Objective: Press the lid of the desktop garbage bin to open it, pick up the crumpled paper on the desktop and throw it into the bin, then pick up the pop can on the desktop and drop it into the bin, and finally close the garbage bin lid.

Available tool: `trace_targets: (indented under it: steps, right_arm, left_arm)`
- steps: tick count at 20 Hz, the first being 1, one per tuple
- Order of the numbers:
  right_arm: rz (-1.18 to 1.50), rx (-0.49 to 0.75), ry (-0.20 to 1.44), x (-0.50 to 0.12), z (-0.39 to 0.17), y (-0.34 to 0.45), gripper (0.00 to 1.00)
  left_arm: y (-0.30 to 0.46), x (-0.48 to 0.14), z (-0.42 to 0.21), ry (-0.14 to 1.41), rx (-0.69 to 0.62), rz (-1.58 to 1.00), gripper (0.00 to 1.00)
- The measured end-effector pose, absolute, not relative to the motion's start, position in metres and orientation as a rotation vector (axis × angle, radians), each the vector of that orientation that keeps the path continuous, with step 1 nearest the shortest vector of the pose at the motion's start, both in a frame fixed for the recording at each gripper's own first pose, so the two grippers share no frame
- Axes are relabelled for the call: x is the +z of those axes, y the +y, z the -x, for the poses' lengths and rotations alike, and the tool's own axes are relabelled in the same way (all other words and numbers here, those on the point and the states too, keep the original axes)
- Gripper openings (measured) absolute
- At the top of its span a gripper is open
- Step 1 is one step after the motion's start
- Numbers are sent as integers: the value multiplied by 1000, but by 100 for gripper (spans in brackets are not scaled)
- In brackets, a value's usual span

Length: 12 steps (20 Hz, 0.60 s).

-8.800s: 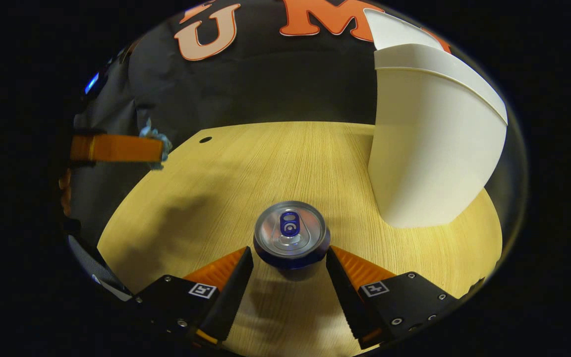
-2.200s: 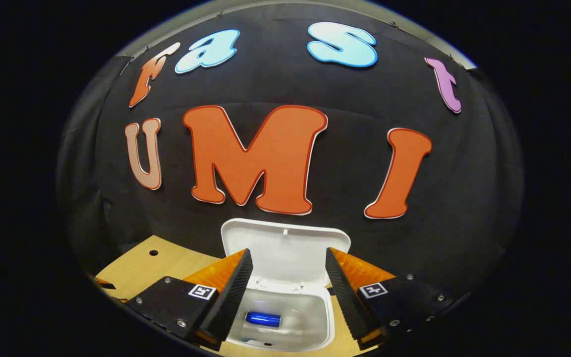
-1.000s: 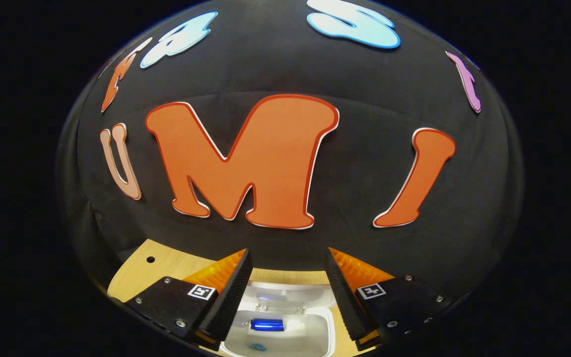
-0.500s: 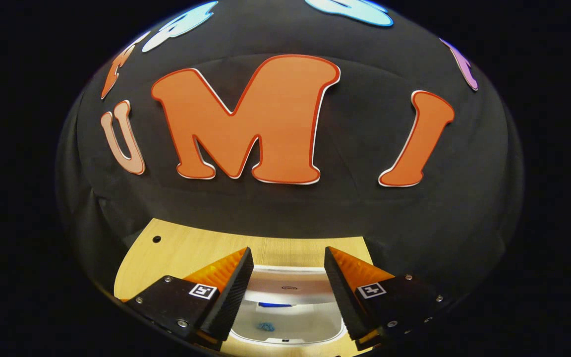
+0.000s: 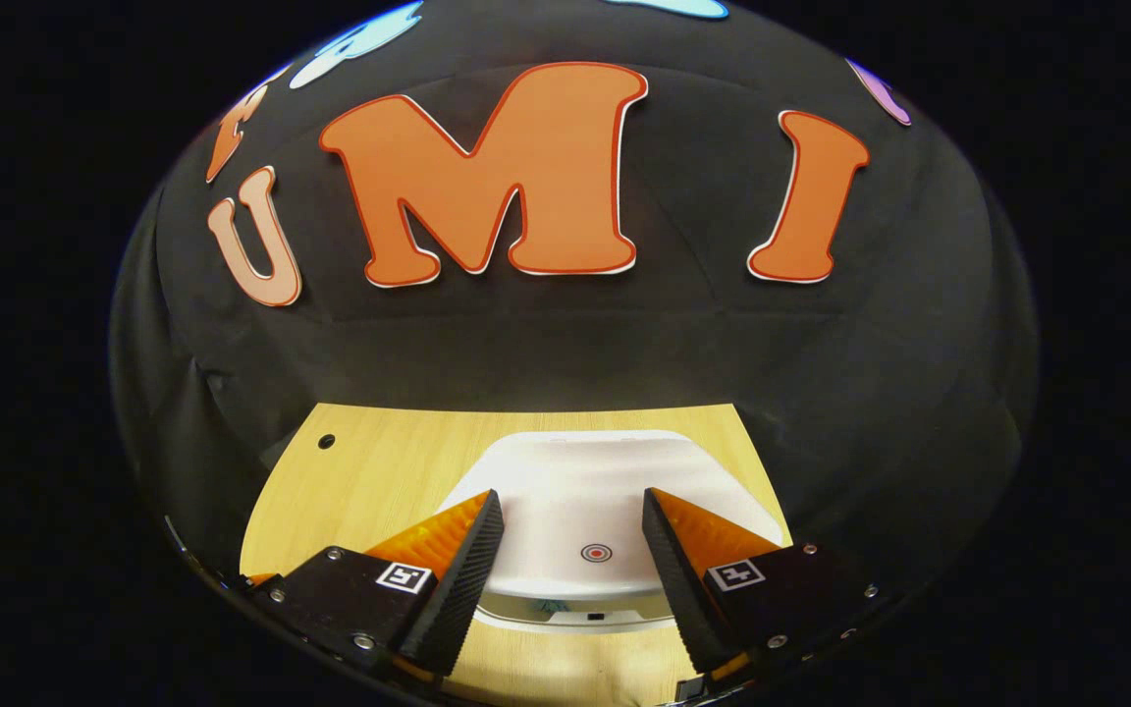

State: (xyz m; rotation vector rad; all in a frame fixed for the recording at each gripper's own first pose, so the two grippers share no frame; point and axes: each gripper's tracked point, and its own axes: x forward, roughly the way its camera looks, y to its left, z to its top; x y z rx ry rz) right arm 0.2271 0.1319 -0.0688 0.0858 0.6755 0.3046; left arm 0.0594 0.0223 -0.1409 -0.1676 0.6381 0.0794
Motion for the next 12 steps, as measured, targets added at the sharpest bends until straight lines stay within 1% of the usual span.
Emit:
trace_targets:
  steps: [12]
  right_arm:
    - [-78, 309, 785, -122, -194, 131, 87]
  left_arm:
    - [21, -145, -54, 685, 54, 157, 98]
